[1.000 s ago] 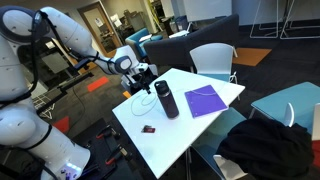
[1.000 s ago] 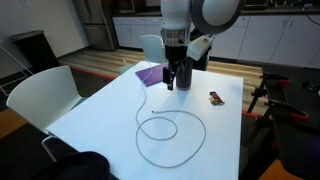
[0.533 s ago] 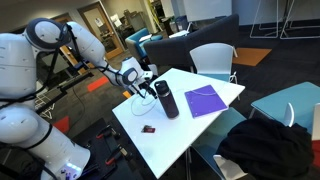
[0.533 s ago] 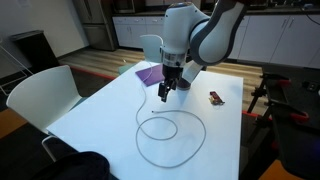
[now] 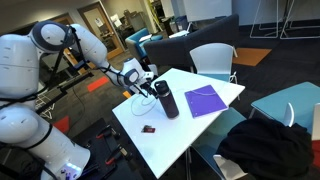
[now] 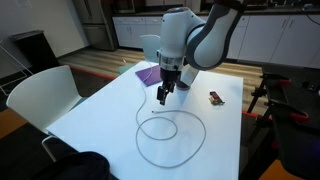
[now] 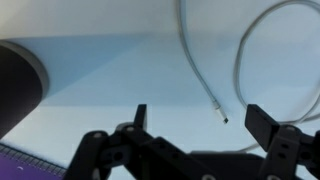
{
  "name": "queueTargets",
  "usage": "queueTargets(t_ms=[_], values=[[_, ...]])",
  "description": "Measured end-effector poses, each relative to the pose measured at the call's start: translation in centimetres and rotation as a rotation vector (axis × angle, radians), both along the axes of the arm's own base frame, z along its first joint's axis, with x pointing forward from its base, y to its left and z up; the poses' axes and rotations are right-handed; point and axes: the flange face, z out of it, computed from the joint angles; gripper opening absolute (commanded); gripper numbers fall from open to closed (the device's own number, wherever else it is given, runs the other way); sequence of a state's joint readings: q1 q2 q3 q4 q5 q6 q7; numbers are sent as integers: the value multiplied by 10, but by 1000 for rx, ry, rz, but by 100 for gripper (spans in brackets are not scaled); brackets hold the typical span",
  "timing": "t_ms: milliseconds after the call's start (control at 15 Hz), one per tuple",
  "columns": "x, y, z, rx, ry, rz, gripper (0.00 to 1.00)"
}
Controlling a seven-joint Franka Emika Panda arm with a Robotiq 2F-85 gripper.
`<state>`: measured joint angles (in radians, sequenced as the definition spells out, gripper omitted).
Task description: Straighten the cable
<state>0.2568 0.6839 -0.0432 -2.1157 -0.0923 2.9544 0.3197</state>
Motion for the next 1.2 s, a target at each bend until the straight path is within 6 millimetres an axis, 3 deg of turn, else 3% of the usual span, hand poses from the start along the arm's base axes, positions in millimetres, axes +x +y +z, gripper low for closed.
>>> queueTargets(t_ms=[533,1133,1200], values=[[19,13,-37,-8,5,97,100],[38,16,-59,-19,-10,111,100],[39,17,-61,-22,-12,112,95]])
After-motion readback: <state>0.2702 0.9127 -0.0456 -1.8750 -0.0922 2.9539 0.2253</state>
